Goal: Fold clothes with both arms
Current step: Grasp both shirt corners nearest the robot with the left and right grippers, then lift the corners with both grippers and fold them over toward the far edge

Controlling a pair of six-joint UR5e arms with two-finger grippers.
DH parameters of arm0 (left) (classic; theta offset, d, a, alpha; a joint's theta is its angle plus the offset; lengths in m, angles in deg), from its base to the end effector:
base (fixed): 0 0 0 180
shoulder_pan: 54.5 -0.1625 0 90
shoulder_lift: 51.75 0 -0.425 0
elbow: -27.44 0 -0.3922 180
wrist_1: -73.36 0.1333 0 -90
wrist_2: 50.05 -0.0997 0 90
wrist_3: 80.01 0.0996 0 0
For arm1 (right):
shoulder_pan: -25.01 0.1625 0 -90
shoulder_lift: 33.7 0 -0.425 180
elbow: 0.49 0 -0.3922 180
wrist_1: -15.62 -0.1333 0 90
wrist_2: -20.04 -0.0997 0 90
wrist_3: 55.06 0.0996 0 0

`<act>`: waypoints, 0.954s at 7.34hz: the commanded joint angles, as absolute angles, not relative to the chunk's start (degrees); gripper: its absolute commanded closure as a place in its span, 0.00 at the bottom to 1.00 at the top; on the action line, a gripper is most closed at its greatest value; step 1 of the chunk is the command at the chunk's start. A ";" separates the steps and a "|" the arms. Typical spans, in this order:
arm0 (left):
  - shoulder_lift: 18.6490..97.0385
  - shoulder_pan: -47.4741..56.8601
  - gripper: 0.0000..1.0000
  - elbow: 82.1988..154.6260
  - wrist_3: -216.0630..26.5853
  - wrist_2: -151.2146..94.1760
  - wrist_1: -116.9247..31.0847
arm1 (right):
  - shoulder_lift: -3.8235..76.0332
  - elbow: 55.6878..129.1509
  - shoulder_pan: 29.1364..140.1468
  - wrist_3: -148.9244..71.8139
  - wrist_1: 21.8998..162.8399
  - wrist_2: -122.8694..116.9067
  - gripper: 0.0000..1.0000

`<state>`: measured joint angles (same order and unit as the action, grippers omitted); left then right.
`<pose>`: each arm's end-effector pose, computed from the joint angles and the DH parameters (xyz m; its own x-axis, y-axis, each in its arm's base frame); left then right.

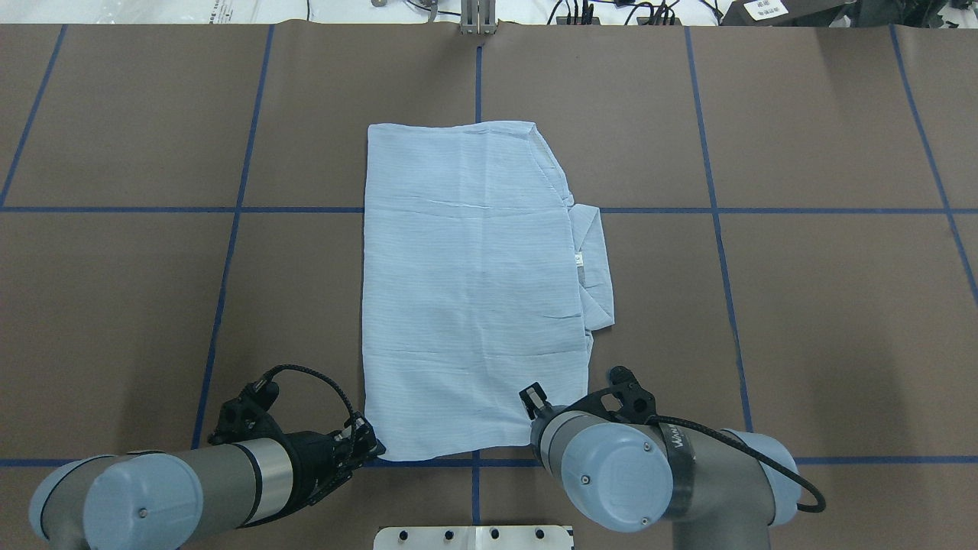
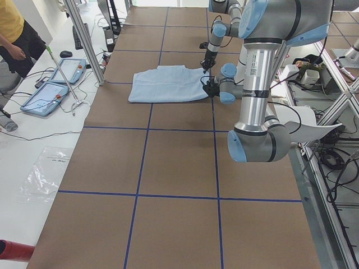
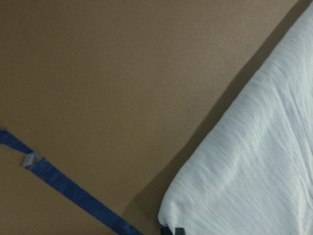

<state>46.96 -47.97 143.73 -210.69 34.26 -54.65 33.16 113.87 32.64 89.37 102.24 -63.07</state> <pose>0.4900 -0.2002 0.2913 0.0850 -0.6626 -0.7441 0.3465 0.7199 -0.6014 -0.5473 -0.2199 0.2492 0.1815 0.8391 0.5129 -0.6390 0.4971 -0.5870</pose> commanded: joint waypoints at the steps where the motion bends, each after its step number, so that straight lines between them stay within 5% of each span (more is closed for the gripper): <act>1: 47.03 -48.00 1.00 153.51 -210.88 34.67 -49.74 | 35.81 121.38 32.74 89.70 104.29 -62.93 1.00; 4: 52.12 -44.42 1.00 159.02 -209.83 34.94 -38.89 | 31.89 127.05 38.78 89.18 113.59 -65.54 1.00; 7: 63.01 -30.02 1.00 147.55 -201.86 43.97 -34.92 | 25.56 117.24 49.07 79.26 113.36 -71.54 1.00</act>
